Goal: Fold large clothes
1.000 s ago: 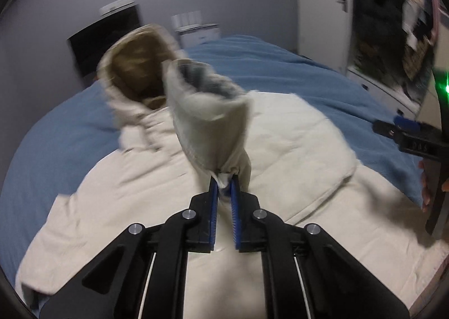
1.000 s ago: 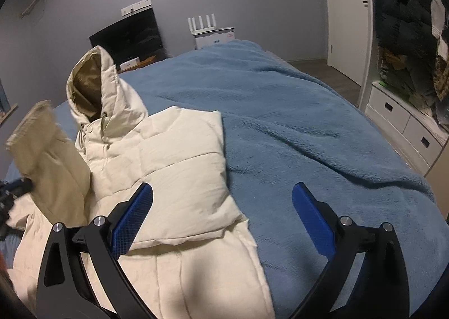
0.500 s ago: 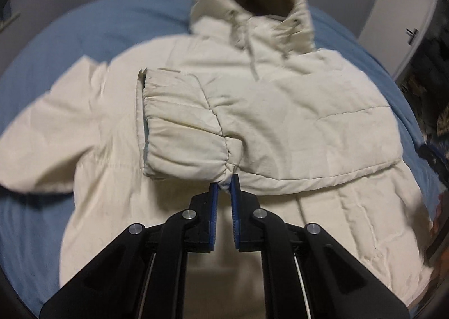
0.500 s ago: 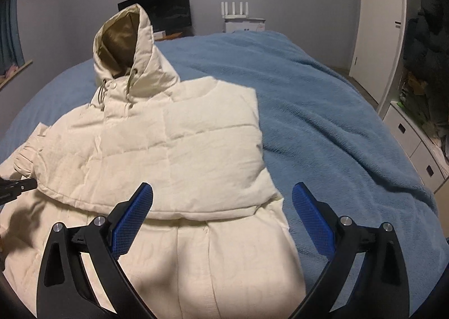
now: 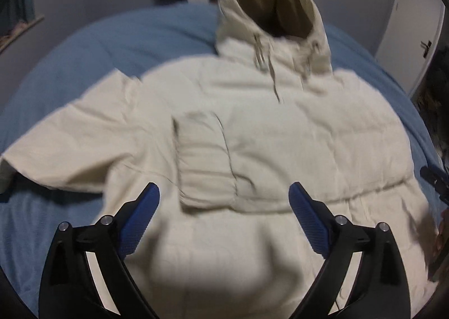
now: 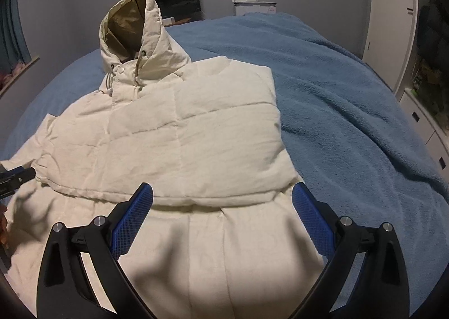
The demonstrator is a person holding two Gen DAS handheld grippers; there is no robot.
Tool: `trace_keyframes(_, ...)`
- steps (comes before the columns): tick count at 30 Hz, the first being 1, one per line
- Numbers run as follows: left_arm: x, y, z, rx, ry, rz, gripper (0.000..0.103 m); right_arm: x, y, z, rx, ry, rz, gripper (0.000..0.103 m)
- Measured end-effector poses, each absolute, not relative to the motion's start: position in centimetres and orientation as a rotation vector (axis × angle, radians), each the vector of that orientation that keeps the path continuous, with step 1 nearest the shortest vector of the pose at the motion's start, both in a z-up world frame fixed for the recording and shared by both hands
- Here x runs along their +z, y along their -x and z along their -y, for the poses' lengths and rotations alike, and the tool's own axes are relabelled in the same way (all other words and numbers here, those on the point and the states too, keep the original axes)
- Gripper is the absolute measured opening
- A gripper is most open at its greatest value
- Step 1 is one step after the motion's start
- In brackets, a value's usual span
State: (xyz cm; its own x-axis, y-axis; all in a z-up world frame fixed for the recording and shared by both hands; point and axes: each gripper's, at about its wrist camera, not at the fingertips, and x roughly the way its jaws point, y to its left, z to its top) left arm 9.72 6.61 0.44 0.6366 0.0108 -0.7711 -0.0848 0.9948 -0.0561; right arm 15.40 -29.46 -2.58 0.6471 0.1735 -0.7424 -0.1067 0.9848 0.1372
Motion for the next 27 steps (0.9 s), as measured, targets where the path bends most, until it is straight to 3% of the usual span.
trace_keyframes(5, 0.1, -11.4, -5.0, -0.064, 0.071, -0.863, 0.093, -3.2, -17.6, 27.4, 0.207, -0.031, -0.871, 0.095)
trace_keyframes(16, -6.3, -13.9, -3.7, -0.098, 0.01, -1.027, 0.093, -9.2, -20.4, 25.2, 0.192, 0.028, -1.009, 0.096)
trace_keyframes(27, -6.3, -13.8, -3.3, -0.083, -0.021, -1.017, 0.096, -9.2, -19.3, 25.3, 0.172, 0.041, -0.996, 0.096)
